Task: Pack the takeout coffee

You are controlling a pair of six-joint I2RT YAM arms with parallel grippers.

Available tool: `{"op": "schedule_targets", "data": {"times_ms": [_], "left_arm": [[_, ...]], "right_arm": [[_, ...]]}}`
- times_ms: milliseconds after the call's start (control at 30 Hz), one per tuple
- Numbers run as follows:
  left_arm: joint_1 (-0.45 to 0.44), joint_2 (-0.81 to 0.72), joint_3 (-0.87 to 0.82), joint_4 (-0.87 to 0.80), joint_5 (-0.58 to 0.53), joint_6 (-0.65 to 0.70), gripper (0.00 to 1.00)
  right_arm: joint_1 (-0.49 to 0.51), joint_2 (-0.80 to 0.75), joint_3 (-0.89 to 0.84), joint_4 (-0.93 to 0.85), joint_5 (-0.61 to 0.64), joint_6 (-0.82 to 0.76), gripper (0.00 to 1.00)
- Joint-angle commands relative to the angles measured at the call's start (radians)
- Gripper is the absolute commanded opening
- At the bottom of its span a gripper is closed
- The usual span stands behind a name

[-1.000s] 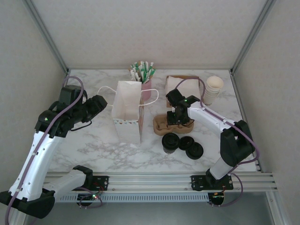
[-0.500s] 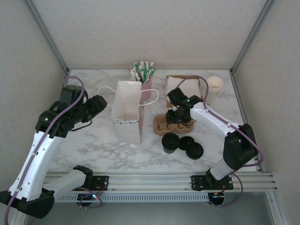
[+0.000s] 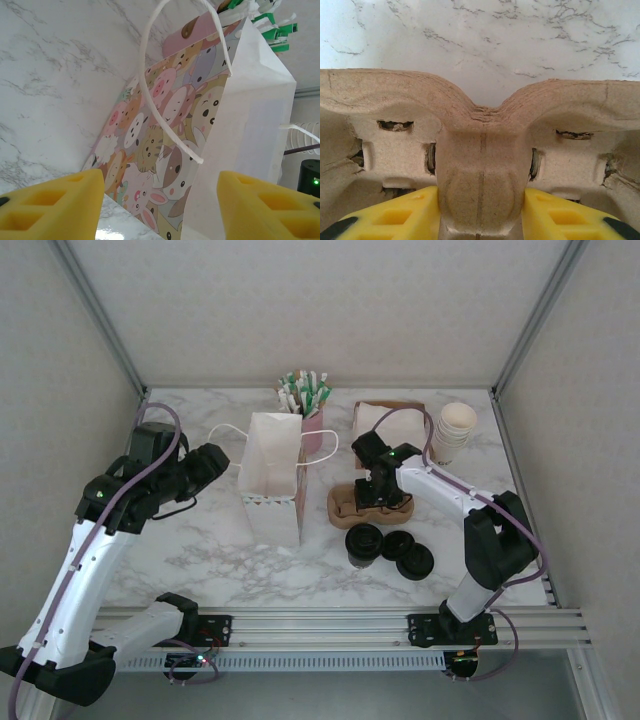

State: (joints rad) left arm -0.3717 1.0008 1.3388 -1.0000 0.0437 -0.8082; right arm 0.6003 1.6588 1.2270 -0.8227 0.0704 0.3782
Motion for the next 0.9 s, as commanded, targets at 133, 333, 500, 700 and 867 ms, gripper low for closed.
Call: {"op": "schedule_targets", "data": {"times_ms": [133, 333, 500, 700, 867], "left_arm": [[-0.011, 0.002, 0.007, -0.008, -0.011, -0.002, 0.6], [-0.014, 0.004, 0.005, -0.006, -0.013, -0.003, 0.59], [-0.015, 0.004, -0.005, 0.0, -0.011, -0.003, 0.6], [-0.016, 0.005, -0.001, -0.003, -0.011, 0.001, 0.59], [-0.017, 0.001, 0.031, -0.033, -0.048, 0.009, 0.6]], "right_arm": [[0.009, -0.044, 0.048, -0.05, 0.019, 0.005, 0.43], [-0.003, -0.075, 0.035, -0.036, -0.065, 0.066, 0.42], [0.025, -0.033, 0.065, -0.107, 0.072, 0.024, 0.46], [0.024, -0.067, 0.042, -0.067, 0.014, 0.041, 0.42], [0.023, -0.111, 0.057, -0.051, -0.002, 0.05, 0.41]]}}
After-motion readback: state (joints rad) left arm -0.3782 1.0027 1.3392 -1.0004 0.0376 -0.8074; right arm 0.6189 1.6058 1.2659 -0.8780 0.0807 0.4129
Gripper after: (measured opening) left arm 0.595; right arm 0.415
